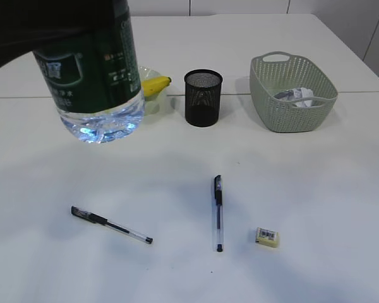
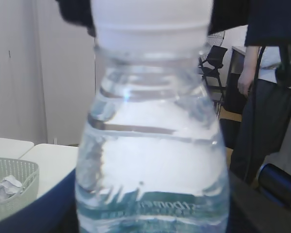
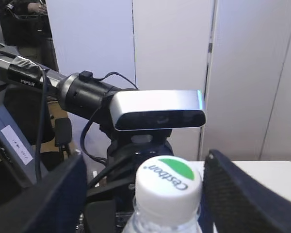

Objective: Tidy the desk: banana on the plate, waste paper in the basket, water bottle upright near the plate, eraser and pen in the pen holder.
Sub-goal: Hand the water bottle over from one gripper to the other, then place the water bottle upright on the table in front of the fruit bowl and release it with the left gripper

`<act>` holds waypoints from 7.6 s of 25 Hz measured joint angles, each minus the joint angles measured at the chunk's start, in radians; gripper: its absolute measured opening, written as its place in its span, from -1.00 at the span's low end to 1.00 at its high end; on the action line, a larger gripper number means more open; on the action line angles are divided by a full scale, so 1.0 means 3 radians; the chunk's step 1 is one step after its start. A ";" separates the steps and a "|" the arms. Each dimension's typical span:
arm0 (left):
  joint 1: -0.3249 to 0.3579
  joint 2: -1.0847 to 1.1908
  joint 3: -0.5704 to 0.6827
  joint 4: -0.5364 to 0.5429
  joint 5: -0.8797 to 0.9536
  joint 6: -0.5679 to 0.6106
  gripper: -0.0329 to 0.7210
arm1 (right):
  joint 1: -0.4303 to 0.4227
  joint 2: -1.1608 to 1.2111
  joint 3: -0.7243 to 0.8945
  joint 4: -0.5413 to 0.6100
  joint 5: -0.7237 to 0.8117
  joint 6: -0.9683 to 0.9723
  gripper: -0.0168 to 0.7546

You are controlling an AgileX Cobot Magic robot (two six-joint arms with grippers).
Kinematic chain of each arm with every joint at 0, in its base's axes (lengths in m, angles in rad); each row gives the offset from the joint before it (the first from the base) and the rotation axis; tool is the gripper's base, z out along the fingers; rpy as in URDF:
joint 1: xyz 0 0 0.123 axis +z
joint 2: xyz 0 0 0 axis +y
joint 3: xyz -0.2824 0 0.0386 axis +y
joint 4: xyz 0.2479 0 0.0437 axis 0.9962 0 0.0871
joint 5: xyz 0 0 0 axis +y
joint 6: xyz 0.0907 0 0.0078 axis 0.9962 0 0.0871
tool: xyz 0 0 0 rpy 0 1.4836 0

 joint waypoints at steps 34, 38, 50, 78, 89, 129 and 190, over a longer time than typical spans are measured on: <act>0.0000 0.0000 0.0000 0.0000 -0.1901 0.0292 0.24 | -0.0162 -0.0384 -0.0067 -0.3083 -0.0164 0.2299 0.51; 0.0000 0.0073 0.0000 -0.0084 -0.2030 0.0418 0.24 | -0.0162 -0.0384 -0.0067 -0.3270 -0.0151 0.2469 0.51; 0.0007 0.0441 0.0000 -0.0167 -0.2241 0.0796 0.24 | -0.0162 -0.0384 -0.0067 -0.3943 -0.0006 0.2977 0.49; 0.0242 0.0801 0.0000 -0.0277 -0.3269 0.0971 0.23 | -0.0162 -0.0384 0.0205 -0.4187 0.0021 0.3181 0.48; 0.0247 0.0801 0.0000 -0.0352 -0.3947 0.1432 0.24 | -0.0162 -0.0384 0.0205 -0.4192 0.0021 0.3195 0.48; -0.0288 0.1379 -0.0109 0.2643 -0.5454 -0.3472 0.23 | -0.0162 -0.0384 0.0207 -0.4198 0.0338 0.3303 0.48; 0.0318 0.3401 -0.0294 0.6044 -0.7368 -0.6225 0.23 | -0.0162 -0.0331 0.0654 -0.4160 0.0184 0.3402 0.48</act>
